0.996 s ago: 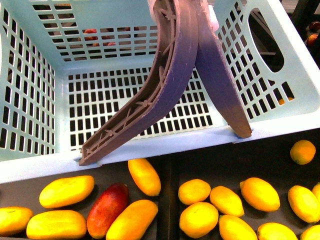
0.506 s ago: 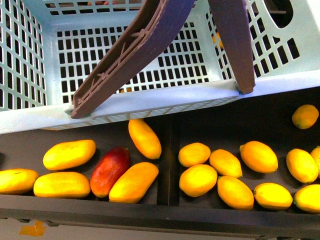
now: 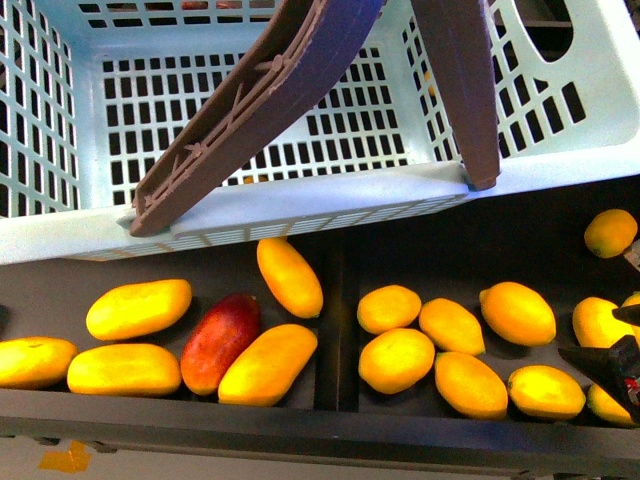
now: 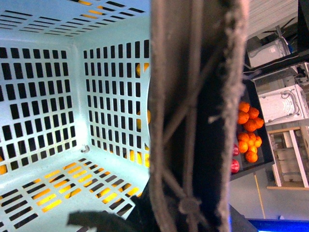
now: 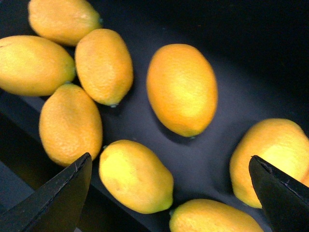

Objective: Pick lemon and mango into basket

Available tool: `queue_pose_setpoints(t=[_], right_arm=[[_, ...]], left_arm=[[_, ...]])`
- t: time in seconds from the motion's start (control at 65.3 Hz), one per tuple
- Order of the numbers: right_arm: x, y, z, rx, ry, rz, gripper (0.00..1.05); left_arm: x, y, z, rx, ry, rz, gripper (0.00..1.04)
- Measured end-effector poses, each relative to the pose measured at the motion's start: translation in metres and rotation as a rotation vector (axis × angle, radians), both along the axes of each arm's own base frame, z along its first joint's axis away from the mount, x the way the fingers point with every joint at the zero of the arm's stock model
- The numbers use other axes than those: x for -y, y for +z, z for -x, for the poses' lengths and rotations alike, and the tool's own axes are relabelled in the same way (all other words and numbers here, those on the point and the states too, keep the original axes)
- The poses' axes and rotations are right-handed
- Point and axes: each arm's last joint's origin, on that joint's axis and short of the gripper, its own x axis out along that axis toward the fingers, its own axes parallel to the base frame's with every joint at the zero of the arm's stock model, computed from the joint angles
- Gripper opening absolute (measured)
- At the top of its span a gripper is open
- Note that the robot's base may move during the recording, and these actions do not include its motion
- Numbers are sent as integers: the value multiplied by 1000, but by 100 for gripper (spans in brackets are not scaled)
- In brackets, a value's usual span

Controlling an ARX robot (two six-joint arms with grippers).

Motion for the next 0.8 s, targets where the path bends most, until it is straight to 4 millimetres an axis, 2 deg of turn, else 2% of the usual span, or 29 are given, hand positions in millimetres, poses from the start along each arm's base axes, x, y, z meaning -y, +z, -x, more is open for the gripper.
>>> queue_pose_setpoints(t=[0.169,0.49,0.797], right_arm=[[-3,-14,-18,-15,32,28,96],[-12,-22,-57,5,30,46,96],[-24,-42,-78,-28,-19,56,96]], left_arm=[[0,0,0,0,0,0,5],[0,0,0,1,2,-1,5],[0,0,0,0,0,0,5]])
